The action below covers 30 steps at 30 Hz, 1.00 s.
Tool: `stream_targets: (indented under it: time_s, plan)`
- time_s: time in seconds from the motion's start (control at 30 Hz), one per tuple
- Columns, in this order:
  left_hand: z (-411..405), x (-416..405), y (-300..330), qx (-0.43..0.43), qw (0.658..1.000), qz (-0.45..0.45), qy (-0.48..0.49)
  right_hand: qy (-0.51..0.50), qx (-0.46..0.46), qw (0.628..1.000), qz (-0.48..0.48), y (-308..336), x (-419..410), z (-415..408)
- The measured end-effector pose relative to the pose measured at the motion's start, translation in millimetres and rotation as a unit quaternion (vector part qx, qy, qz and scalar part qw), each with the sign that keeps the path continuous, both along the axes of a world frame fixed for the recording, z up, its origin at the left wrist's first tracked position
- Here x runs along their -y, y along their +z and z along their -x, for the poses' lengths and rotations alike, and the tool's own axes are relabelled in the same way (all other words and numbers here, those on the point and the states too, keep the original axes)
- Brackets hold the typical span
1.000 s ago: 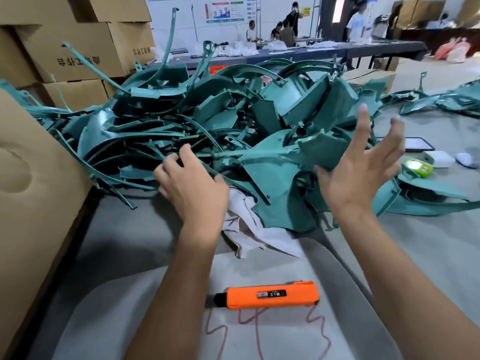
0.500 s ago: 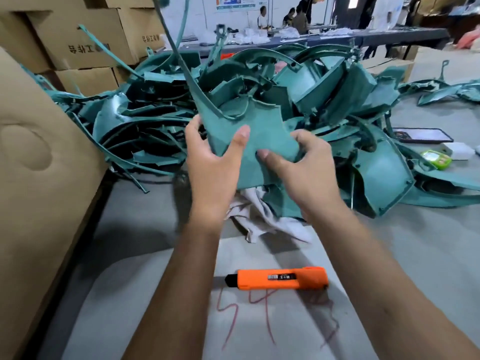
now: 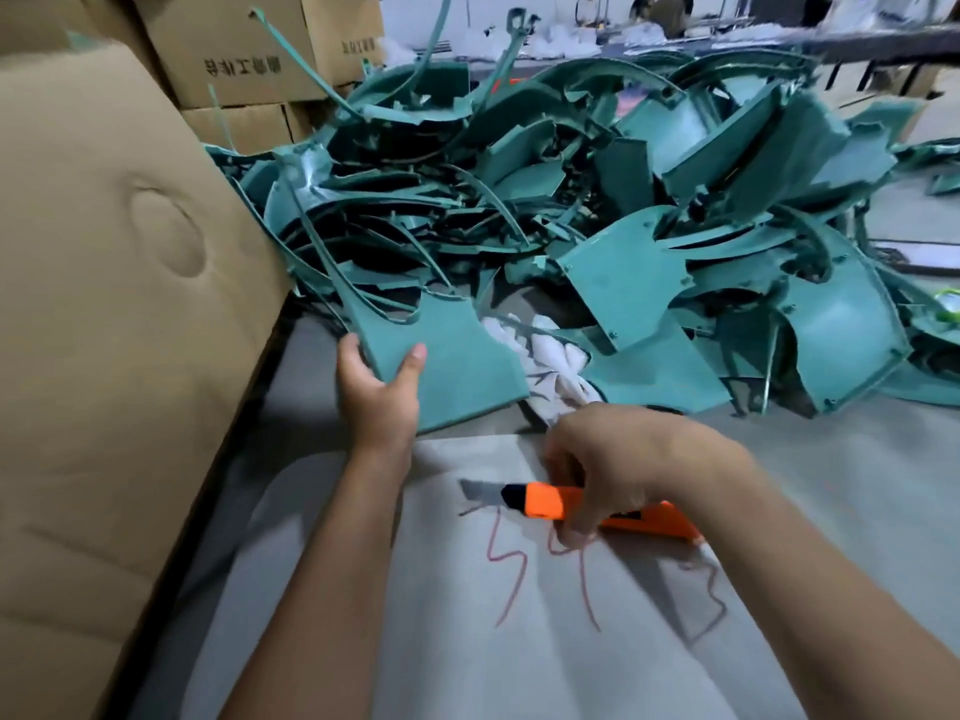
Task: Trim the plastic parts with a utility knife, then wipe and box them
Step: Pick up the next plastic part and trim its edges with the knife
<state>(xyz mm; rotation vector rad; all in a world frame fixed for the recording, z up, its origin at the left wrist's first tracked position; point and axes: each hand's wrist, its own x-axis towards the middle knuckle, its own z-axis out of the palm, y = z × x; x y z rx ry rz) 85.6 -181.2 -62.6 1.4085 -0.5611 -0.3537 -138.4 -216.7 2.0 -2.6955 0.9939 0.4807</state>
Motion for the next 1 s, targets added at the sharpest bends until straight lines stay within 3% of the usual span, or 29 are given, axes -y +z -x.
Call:
stream_targets:
  time_s: [0.1,0.13,0.2,0.23,0.3,0.4,0.53,0.67,0.83,1.0]
  plan:
    - [-11,0,-4,-0.042,0.999,0.001,-0.024,0.026,0.119,0.989,-0.086,0,8,8]
    - [-15,-2,-4,-0.056,0.998,0.007,-0.033,0.032,0.195,0.968,-0.157,3,12,11]
    - [-22,-4,-5,-0.070,0.996,0.017,-0.050,0.008,0.371,0.883,-0.286,4,17,12]
    - [-23,-5,-5,-0.074,0.995,0.022,-0.055,-0.024,0.453,0.838,-0.304,1,19,9]
    - [-25,-4,-4,-0.078,0.995,0.023,-0.063,-0.078,0.571,0.796,-0.184,-13,21,-4]
    - [-23,-5,-3,-0.071,0.991,0.017,-0.111,-0.119,0.566,0.811,0.093,-41,25,-15]
    - [-16,-6,0,-0.051,0.982,0.017,-0.180,-0.108,0.543,0.810,0.193,-53,26,-14]
    - [-4,-5,3,-0.062,0.973,0.050,-0.218,-0.125,0.530,0.814,0.204,-52,19,-18]
    - [6,-5,5,-0.058,0.971,0.082,-0.216,-0.139,0.575,0.803,0.068,-54,11,-21]
    - [1,-8,9,-0.059,0.964,0.135,-0.223,-0.187,0.564,0.798,0.097,-51,13,-18]
